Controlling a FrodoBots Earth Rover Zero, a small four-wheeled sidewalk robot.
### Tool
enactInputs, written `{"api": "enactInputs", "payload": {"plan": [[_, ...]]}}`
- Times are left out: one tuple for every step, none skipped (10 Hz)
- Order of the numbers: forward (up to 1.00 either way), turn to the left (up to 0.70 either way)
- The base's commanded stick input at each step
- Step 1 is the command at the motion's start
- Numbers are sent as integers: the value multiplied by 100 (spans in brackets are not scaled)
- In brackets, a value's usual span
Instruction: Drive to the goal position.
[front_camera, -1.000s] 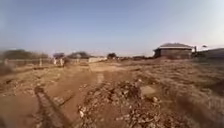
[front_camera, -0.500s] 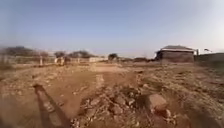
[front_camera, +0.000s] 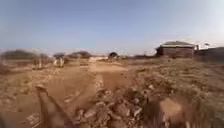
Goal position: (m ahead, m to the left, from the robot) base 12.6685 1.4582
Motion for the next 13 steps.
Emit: {"api": "enactInputs", "payload": {"plan": [[70,0],[70,0],[70,0],[70,0],[70,0],[70,0],[70,0],[70,0],[70,0],[70,0],[70,0],[70,0],[70,0]]}}
